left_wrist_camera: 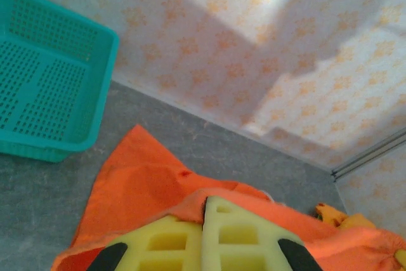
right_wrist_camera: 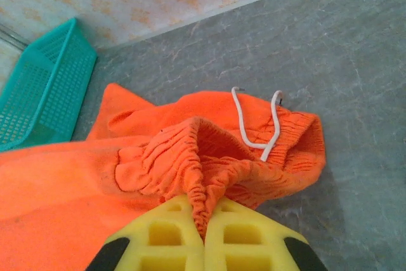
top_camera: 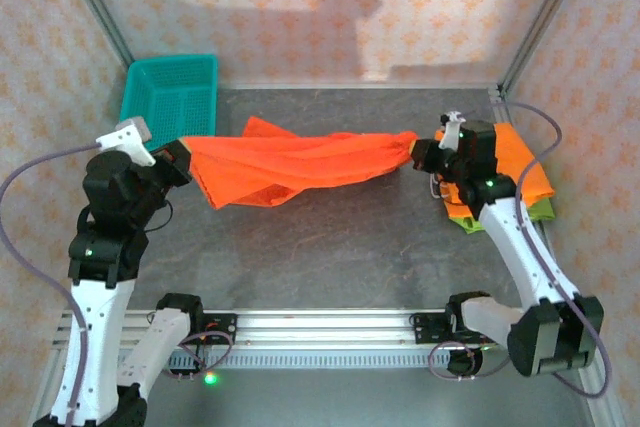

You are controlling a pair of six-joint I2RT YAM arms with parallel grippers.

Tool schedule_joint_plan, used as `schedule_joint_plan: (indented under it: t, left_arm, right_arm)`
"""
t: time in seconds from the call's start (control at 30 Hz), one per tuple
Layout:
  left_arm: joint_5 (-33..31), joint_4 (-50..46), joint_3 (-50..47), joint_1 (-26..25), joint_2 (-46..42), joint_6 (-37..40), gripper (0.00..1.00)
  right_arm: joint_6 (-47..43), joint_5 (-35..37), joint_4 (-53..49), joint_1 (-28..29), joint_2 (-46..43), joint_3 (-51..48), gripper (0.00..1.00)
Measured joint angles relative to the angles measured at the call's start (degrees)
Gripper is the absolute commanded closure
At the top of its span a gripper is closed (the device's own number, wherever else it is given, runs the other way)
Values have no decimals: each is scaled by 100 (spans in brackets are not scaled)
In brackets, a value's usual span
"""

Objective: Fold and stack the shorts

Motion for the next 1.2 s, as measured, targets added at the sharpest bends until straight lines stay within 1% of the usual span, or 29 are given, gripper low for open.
schedule_joint_plan:
  t: [0.1, 0.2, 0.33, 0.4, 0.53, 0.63, 0.87, 1.07, 1.2]
  left_arm:
    - [4, -68, 192, 0, -76, -44, 100]
    - [2, -175, 466, 0, 35, -26, 100]
    - [-13, -466, 691, 0, 153, 120, 100]
    - [-50, -658, 737, 0, 173, 186, 100]
    - [-164, -1003, 684, 0, 166, 258, 100]
    - [-157, -1108, 487, 0, 144, 260, 100]
    - [-254, -1547, 175, 0, 356, 339, 100]
    - [-426, -1685, 219, 0, 798, 452, 100]
    - [-459, -1679, 658, 0, 1416, 542, 100]
  right_arm:
    - [125, 4, -212, 0, -378, -44, 100]
    - [337, -15, -387, 0, -741, -144, 100]
    - [723, -133, -713, 76, -1257, -520, 100]
    - [920, -173, -874, 219, -1469, -776, 100]
    - [1259, -197, -1314, 750, -1821, -1416, 100]
    - [1443, -190, -1646, 1032, -1838, -1648, 100]
    - [1755, 35, -1989, 1263, -1482, -1788, 100]
    - [1956, 380, -2229, 1281, -1060, -1733, 100]
    - [2070, 787, -2312, 1292, -817, -1261, 100]
